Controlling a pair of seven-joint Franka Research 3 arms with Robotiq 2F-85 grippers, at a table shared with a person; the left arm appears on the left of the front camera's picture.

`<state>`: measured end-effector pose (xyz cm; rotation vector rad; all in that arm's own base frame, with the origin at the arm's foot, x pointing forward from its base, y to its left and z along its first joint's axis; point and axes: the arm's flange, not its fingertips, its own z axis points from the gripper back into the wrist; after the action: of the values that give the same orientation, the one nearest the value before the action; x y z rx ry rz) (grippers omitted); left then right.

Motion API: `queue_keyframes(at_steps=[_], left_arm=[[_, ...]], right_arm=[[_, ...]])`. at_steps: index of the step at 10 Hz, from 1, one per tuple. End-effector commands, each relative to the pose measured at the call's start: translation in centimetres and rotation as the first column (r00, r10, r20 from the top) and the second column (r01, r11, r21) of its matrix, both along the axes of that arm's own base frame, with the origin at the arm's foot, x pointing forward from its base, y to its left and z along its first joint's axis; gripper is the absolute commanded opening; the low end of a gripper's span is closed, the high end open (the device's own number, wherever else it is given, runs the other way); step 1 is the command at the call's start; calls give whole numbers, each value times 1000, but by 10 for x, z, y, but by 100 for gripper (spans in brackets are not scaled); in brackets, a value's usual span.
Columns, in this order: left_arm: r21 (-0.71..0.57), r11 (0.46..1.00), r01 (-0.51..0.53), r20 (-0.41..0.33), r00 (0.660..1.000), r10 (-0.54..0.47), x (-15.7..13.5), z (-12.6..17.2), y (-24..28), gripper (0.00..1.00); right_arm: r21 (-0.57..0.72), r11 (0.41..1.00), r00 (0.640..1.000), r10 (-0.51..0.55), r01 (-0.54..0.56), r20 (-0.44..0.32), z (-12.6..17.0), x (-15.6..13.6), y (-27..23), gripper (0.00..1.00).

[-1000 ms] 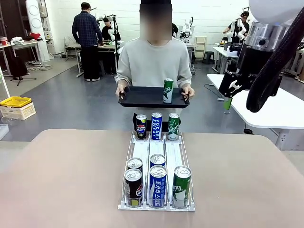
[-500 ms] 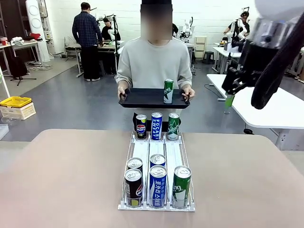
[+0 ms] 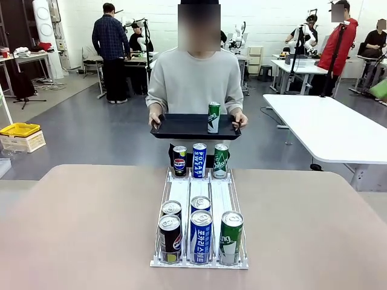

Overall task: Retrieve and hand over the desired beverage to the person.
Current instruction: Place the picked can on the Handle tray extended by the person.

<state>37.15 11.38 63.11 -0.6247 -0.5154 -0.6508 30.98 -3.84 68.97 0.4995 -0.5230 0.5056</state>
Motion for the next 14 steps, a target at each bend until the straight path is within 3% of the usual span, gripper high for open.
queue_keyframes(at_steps=[1,5,14], left_arm=[[-13,1000,11,8,1000,-11,-1,1,1,100],[-13,1000,11,8,1000,-11,-1,1,1,100],[-13,1000,11,8,1000,-11,-1,1,1,100]], right_arm=[[112,985,991,131,-132,12,-4,-12,-32,100],[125,987,993,88,-98,83,5,-32,-89,100],[115,990,995,71,-78,67,7,-37,-92,100]])
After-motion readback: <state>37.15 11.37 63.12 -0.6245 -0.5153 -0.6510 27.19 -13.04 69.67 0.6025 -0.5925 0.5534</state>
